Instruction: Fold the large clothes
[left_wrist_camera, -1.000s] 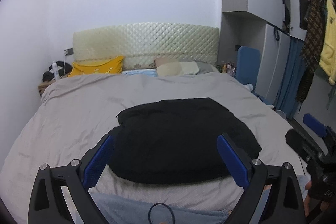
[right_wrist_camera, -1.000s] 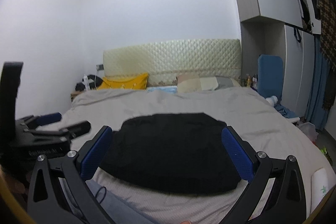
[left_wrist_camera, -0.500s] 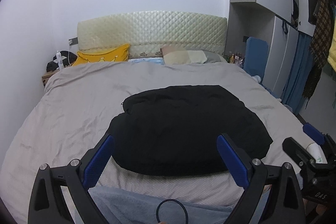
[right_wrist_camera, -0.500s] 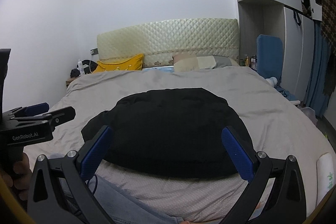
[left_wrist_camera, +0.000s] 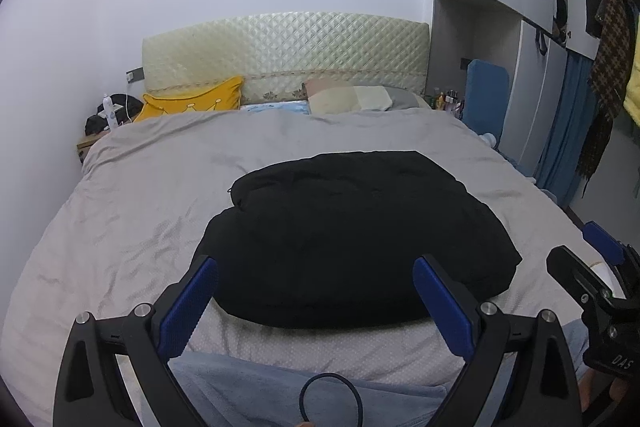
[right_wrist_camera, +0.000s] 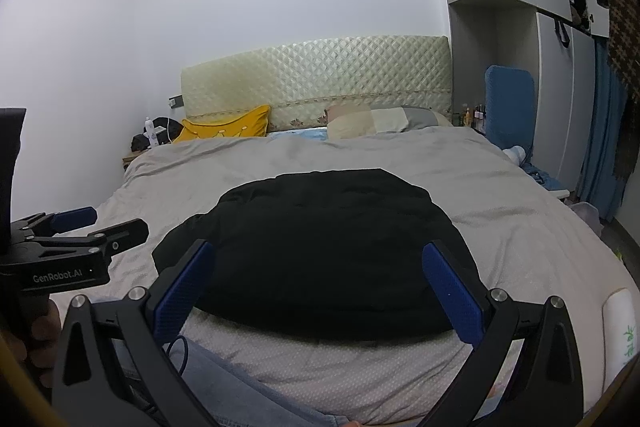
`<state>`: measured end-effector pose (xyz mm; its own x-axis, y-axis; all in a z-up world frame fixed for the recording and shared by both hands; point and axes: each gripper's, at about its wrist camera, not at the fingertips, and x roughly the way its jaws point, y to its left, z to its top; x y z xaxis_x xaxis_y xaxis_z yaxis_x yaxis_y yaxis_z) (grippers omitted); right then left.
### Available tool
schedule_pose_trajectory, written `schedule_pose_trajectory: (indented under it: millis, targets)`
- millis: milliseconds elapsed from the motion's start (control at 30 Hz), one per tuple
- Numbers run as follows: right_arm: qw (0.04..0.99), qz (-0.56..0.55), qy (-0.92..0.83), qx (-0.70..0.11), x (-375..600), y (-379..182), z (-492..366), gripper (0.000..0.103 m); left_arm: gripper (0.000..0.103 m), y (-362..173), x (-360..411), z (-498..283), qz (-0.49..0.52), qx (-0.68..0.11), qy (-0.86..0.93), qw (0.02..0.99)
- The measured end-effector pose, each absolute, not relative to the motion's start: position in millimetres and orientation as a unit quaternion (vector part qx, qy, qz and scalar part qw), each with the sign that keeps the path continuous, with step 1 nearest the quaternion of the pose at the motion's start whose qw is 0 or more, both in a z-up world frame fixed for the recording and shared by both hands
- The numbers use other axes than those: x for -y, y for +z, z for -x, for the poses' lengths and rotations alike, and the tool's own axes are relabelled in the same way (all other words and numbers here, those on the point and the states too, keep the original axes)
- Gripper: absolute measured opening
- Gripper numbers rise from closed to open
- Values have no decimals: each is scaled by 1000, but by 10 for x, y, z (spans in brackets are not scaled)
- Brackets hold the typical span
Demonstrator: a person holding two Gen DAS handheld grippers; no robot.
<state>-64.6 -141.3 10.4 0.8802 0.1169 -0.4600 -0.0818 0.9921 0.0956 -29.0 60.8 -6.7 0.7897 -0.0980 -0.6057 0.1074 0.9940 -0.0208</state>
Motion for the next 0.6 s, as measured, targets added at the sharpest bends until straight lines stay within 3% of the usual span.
schedule_pose_trajectory:
  millis: [600]
  targets:
    - [969, -39, 45, -238, 1452, 139, 660, 103, 99, -79, -586, 307, -5, -322, -63, 944]
